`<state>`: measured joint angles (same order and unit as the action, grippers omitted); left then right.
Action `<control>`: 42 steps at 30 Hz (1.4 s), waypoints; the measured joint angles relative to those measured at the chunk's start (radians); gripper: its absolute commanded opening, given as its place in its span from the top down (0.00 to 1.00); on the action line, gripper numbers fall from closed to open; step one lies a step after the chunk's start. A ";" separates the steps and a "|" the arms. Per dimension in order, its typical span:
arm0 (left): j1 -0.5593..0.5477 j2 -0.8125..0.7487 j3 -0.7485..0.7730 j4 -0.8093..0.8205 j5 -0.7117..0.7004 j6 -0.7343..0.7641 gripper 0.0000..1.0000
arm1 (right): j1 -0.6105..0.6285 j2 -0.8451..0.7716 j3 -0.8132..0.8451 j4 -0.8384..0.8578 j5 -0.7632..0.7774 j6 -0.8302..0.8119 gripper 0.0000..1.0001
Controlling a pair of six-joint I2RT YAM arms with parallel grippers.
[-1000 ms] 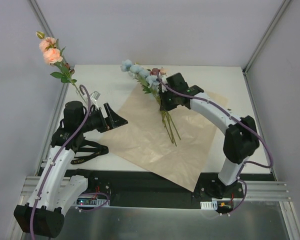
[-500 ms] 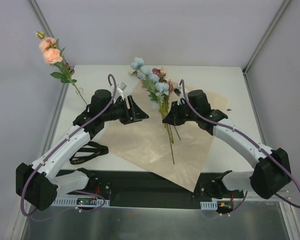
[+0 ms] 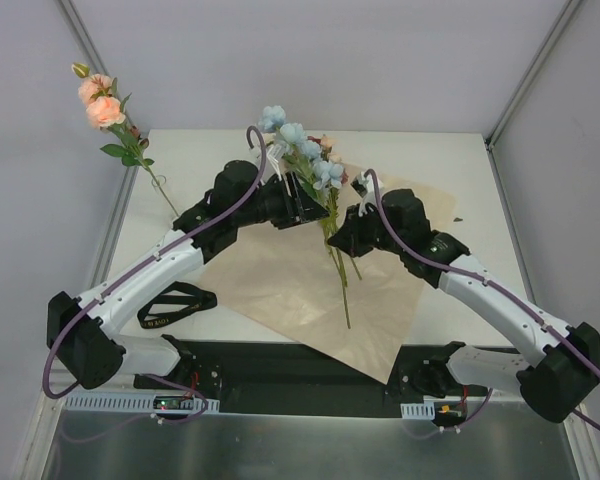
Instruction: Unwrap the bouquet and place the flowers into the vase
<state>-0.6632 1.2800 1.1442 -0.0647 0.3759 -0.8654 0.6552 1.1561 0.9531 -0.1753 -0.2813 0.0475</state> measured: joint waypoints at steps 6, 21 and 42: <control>-0.024 0.047 0.047 -0.007 -0.080 0.018 0.65 | 0.033 -0.021 0.000 -0.013 0.052 -0.016 0.99; -0.038 0.110 0.084 -0.051 -0.123 0.042 0.82 | 0.065 -0.038 0.000 -0.015 0.091 -0.027 0.99; -0.038 -0.069 0.084 -0.116 -0.276 0.260 1.00 | 0.093 -0.058 0.000 -0.034 0.144 -0.050 0.36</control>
<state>-0.7013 1.2106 1.2282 -0.1802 0.1001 -0.6052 0.7479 1.0985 0.9535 -0.2092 -0.1375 -0.0021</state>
